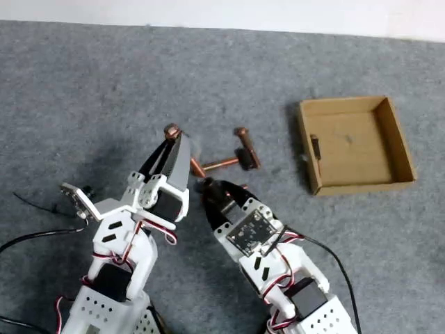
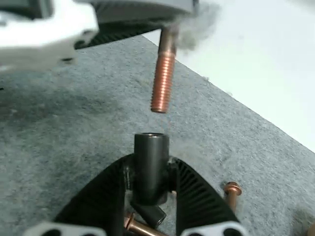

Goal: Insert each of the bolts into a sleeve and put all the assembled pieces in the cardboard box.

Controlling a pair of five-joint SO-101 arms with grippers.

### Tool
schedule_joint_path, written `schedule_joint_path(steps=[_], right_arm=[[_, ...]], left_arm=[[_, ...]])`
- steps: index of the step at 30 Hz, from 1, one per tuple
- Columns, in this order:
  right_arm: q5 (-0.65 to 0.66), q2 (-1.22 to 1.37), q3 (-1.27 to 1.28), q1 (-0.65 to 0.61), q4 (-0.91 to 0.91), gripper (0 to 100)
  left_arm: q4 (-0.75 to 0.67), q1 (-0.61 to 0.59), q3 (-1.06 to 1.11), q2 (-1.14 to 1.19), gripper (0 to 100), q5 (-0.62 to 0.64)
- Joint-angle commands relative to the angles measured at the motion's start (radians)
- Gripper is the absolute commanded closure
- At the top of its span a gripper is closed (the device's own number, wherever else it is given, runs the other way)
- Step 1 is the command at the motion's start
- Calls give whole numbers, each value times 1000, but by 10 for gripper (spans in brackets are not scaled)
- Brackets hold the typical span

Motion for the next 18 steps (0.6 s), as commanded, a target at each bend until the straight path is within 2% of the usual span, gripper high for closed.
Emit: schedule_joint_path(steps=[1,6,12,18], right_arm=[[11,-19,110,-12,-33,994],[11,-19,110,-8,-33,994],[11,-19,107,-8,-33,994],[11,-19,107,10,-35,994]], left_arm=[[-29,-10,21,-12,994,6],[29,70,24,-13,994,0],[49,70,24,-10,994,0],[132,68,24,-19,994,0]])
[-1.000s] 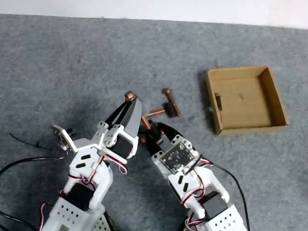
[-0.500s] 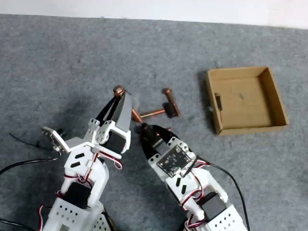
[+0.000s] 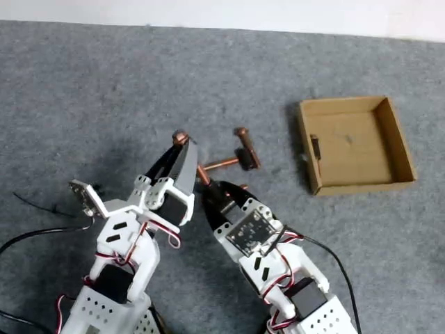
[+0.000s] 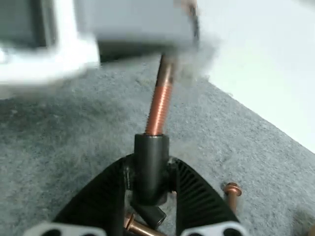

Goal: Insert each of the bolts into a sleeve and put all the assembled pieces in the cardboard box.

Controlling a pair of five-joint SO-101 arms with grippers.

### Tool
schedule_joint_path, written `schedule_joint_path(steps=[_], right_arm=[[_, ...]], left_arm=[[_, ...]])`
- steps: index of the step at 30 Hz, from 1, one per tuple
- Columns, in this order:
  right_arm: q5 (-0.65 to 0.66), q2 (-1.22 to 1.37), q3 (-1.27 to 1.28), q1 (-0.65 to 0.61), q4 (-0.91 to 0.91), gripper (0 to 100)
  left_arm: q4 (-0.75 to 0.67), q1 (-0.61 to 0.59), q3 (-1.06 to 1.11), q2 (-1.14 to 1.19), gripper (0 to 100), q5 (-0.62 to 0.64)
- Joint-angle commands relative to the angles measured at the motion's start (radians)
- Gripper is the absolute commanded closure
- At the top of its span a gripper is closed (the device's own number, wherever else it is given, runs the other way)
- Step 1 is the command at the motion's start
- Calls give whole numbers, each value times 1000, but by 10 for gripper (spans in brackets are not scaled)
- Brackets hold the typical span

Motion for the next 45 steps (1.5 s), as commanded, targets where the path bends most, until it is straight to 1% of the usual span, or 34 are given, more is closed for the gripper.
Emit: schedule_joint_path(steps=[1,5,13,18,22,24,30,38,40,45], right_arm=[[11,-19,107,16,-35,994],[11,-19,107,16,-35,994],[11,-19,107,18,-31,994],[11,-19,108,48,-35,994],[11,-19,108,48,-35,994],[11,-19,108,48,-30,994],[9,-19,108,68,-31,994],[6,-19,108,76,-31,994],[8,-19,108,76,-30,994],[8,-19,108,90,-30,994]], left_arm=[[43,21,24,-15,994,3],[43,22,24,-10,994,3],[97,27,24,-18,994,3],[123,41,24,-16,994,2],[170,137,24,-18,995,-115],[181,165,24,-18,995,-153],[187,166,24,-19,995,-210],[189,166,24,-15,992,-216],[189,151,24,-12,962,-216],[203,104,24,-13,803,-209]])
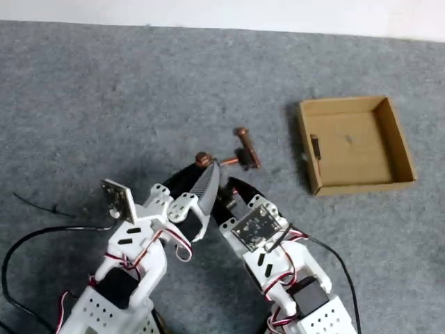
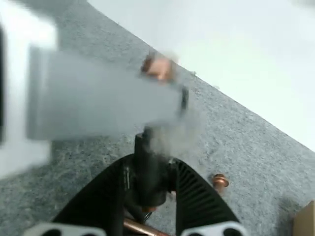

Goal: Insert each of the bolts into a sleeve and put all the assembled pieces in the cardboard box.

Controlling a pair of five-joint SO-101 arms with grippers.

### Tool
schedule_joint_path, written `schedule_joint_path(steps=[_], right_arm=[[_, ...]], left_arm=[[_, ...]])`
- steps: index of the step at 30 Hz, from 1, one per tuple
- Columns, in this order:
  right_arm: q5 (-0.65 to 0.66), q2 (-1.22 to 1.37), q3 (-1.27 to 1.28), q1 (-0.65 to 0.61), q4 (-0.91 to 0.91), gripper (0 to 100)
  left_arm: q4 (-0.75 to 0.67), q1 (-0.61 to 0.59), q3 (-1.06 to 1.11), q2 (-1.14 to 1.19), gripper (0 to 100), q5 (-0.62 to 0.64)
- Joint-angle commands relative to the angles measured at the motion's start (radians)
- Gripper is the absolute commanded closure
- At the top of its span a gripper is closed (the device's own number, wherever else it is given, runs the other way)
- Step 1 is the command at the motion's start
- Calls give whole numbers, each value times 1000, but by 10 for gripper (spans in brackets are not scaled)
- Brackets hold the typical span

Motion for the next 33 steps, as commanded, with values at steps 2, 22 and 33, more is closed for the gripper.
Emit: schedule_joint_path(steps=[2,22,33], right_arm=[[3,-19,108,41,-30,994],[0,-19,110,177,-77,994],[-32,-8,110,326,-113,994]], left_arm=[[29,-59,24,-16,774,-5],[29,-337,-24,-18,773,227],[-48,-361,22,-16,968,115]])
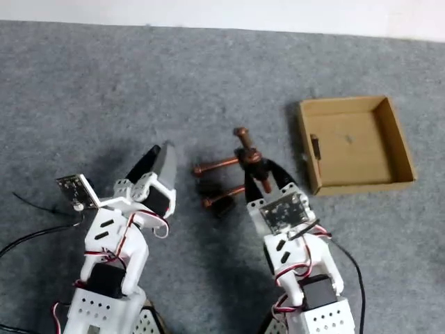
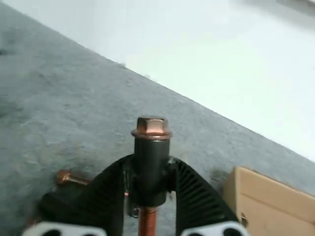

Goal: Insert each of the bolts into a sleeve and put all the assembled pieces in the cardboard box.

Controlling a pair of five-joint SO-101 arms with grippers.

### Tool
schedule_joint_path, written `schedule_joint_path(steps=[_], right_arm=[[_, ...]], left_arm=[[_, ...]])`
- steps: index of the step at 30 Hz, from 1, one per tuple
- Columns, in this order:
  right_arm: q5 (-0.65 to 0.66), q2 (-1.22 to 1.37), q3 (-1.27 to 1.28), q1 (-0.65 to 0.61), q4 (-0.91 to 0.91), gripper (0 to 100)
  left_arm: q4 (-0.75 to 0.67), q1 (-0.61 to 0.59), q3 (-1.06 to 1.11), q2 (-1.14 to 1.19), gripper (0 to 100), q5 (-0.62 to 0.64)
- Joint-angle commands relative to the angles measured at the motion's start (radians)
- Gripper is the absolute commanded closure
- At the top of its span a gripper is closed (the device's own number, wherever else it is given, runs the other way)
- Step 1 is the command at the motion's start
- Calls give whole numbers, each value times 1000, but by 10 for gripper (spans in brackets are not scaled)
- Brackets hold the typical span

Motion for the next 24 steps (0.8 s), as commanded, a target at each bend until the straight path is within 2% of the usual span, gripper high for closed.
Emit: schedule_joint_path(steps=[1,7,17,20,24], right_arm=[[-32,-10,110,73,-47,994],[-35,-10,107,254,-130,994],[-35,24,99,268,-154,993],[-35,145,4,268,-165,993],[-92,463,-209,274,-200,993]], left_arm=[[-100,-22,27,-12,985,-37],[-107,-111,27,-10,994,-38],[-104,-111,27,-10,994,-38],[-81,-110,27,-10,994,-38],[-80,-110,27,-10,994,-38]])
